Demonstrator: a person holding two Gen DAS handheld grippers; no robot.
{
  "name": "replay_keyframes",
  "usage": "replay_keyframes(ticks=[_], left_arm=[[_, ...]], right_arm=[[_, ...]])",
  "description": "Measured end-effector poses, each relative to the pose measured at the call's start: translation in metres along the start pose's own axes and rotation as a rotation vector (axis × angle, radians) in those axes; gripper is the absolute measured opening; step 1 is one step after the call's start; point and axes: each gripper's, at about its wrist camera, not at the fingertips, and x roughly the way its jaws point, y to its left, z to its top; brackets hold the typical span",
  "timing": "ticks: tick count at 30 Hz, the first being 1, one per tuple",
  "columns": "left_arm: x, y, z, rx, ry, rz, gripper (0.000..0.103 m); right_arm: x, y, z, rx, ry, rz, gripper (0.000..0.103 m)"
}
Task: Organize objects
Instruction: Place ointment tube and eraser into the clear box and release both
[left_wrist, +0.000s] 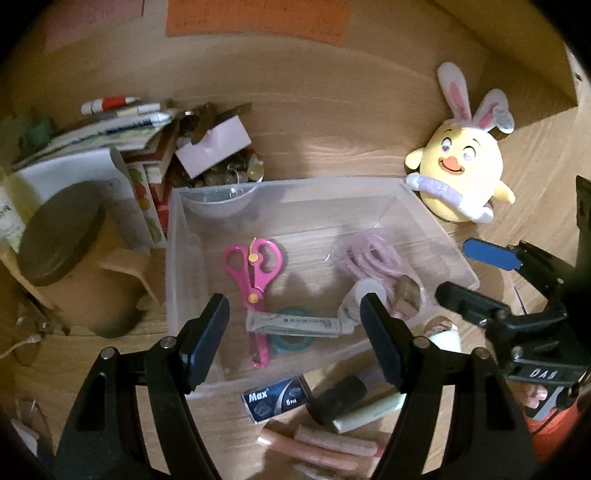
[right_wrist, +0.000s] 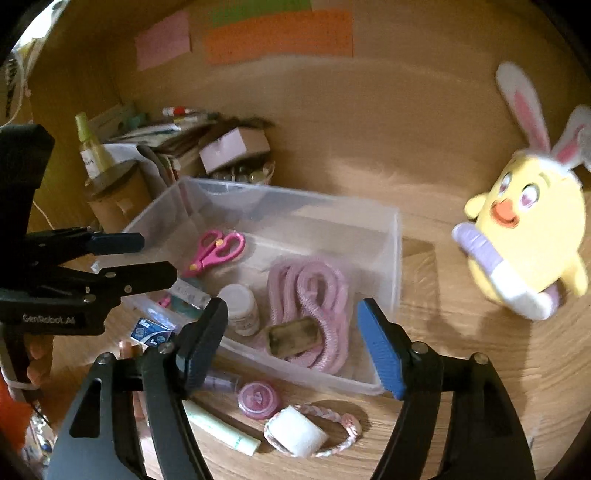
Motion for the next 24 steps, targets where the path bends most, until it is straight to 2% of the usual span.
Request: replay_keyframes(ticks=[2, 5, 6, 10, 15, 21, 24], left_arm=[[-0.010, -0.003, -0.003, 0.014, -0.017, 0.009, 0.077], [-0.029, -0.009, -0.012, 0.029, -0.056, 0.030, 0.094], [-0.035, -0.010, -0.017, 0.031, -0.068, 0.037, 0.097], [-0.047, -0.011, -0.037, 0.038, -0.064, 0.068, 0.098], [-0.053, -0.009, -0.072, 0.030, -0.013, 0.033, 0.098], [-0.053, -0.011, -0.116, 0.027, 0.053, 0.069, 0.098], [-0.053, -0.014, -0.133, 0.015, 0.094, 0.044, 0.098]], right_arm=[[-0.008, -0.002, 0.000, 0.009, -0.013, 0.004, 0.070], [-0.022, -0.005, -0.005, 0.018, -0.032, -0.012, 0.070], [-0.026, -0.007, -0.008, 0.021, -0.034, -0.017, 0.070], [-0.036, -0.013, -0.022, 0.047, -0.027, -0.020, 0.070], [-0.040, -0.017, -0.042, 0.073, -0.007, -0.010, 0.070], [-0.042, -0.016, -0.066, 0.067, 0.005, -0.036, 0.070], [-0.041, -0.015, -0.077, 0.069, 0.020, -0.034, 0.070]])
